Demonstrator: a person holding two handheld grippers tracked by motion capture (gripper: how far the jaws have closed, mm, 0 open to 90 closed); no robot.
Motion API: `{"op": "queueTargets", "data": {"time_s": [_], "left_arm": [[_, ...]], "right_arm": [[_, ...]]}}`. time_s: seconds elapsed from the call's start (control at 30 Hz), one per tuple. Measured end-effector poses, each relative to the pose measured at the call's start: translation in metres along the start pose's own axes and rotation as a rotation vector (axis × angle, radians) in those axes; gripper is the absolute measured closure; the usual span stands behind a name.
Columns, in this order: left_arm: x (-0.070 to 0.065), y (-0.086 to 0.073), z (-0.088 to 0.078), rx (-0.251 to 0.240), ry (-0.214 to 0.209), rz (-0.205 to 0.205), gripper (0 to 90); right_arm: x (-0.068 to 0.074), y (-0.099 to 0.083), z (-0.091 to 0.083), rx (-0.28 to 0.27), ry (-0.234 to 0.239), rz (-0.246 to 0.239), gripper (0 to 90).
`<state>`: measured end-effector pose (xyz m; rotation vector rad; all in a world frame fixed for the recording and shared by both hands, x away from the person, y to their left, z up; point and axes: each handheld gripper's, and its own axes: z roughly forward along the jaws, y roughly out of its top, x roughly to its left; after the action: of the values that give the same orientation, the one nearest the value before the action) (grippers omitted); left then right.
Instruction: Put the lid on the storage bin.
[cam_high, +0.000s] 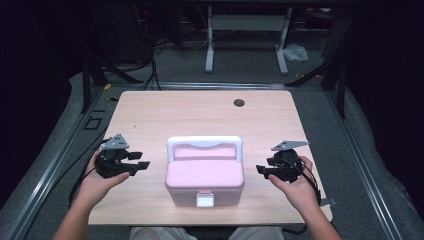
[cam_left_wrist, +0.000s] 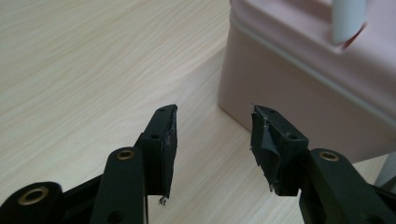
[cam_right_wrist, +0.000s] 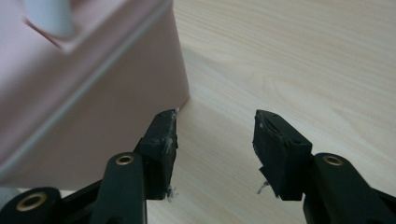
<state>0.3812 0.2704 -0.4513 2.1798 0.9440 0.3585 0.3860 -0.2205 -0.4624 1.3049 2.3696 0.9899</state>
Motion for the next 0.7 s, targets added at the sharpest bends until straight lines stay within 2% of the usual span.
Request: {"op": "queueTargets", "data": {"time_s": [0.13, 0.27, 0.43, 0.57, 0.7], "left_arm": [[0.001, -0.009, 0.004, 0.014, 0.030, -0.003, 50.6], [-0.002, -0.021, 0.012, 0.017, 0.055, -0.009, 50.5], [-0.004, -0.029, 0.017, 0.024, 0.060, -0.011, 50.5], [-0.007, -0.039, 0.023, 0.023, 0.063, -0.016, 50.5], [-0.007, -0.050, 0.029, 0.035, 0.065, -0.027, 49.7]], "right_arm": [[-0.004, -0.010, 0.002, -0.004, -0.033, 0.022, 47.8], [-0.008, -0.028, 0.005, -0.031, -0.067, 0.064, 45.9], [-0.005, -0.044, 0.012, -0.069, -0.101, 0.084, 44.6], [-0.008, -0.048, 0.014, -0.085, -0.125, 0.097, 43.2], [-0.009, -0.053, 0.013, -0.115, -0.116, 0.111, 43.2]]}}
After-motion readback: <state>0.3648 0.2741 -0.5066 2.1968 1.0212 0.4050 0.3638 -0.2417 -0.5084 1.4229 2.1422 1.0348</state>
